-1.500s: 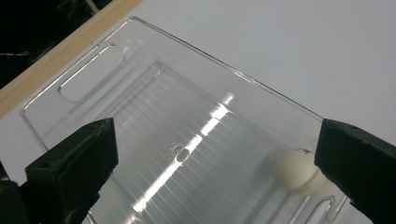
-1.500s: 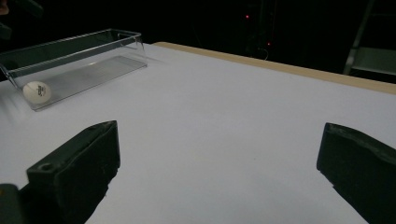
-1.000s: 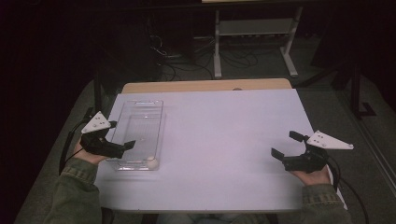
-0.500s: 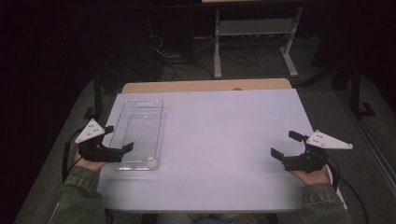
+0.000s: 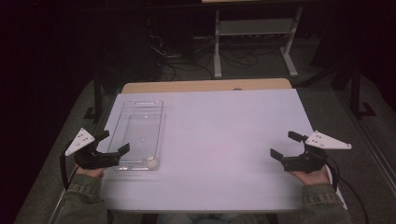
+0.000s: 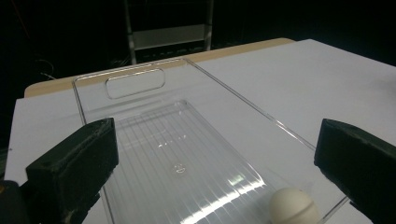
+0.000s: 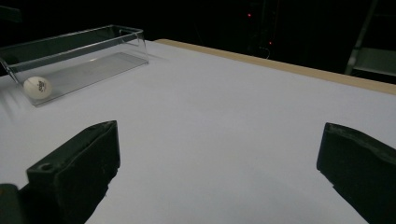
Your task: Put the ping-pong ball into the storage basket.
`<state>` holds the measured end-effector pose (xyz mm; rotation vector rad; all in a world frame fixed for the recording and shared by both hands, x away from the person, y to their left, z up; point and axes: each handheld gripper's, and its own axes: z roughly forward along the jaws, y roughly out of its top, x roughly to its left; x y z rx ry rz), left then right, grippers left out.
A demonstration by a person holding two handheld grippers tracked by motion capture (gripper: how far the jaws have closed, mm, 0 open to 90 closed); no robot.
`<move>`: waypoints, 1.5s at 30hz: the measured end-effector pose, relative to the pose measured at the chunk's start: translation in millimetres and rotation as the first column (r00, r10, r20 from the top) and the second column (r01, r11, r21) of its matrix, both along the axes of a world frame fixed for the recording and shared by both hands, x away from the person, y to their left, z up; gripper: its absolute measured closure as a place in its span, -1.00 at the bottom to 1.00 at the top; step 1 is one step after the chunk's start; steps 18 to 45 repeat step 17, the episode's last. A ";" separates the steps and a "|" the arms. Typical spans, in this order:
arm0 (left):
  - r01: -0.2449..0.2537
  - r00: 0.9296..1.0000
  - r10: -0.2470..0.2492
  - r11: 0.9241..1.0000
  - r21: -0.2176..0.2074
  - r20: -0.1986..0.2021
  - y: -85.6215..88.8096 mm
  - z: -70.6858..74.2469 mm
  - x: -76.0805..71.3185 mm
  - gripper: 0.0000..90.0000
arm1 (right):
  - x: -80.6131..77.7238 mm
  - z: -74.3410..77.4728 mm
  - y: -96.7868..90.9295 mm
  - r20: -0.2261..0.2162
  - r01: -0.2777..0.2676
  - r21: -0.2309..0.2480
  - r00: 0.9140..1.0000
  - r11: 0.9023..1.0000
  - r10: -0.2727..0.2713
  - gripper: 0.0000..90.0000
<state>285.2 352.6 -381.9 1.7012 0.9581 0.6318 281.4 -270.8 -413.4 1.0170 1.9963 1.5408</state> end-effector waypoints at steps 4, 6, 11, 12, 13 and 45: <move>-0.025 0.999 0.027 0.998 -0.056 0.031 4.1 -2.7 -2.3 -1.00 | -0.7 -1.0 1.1 0.011 0.001 -0.010 1.000 1.000 0.000 -1.00; -0.029 0.999 0.032 0.997 -0.078 0.043 6.1 -4.5 -3.8 -1.00 | -1.0 -2.0 1.2 0.012 0.000 -0.006 1.000 1.000 0.000 -1.00; -0.017 0.999 0.019 0.998 -0.057 0.037 2.7 -10.7 -3.3 -1.00 | -0.9 -3.6 1.1 0.024 0.003 0.006 1.000 1.000 -0.003 -1.00; -0.012 0.999 0.014 0.998 -0.054 0.034 1.5 -11.2 -3.1 -1.00 | -1.0 -3.5 1.1 0.028 0.006 0.008 1.000 1.000 -0.006 -1.00; -0.009 0.999 0.010 0.999 -0.048 0.035 0.7 -11.3 -3.3 -1.00 | -1.1 -3.2 1.0 0.031 0.007 0.010 0.999 1.000 -0.008 -1.00; -0.007 0.999 0.009 0.999 -0.044 0.043 -0.1 -11.0 -3.9 -1.00 | -0.6 -3.2 0.6 0.029 0.011 0.009 1.000 1.000 -0.011 -1.00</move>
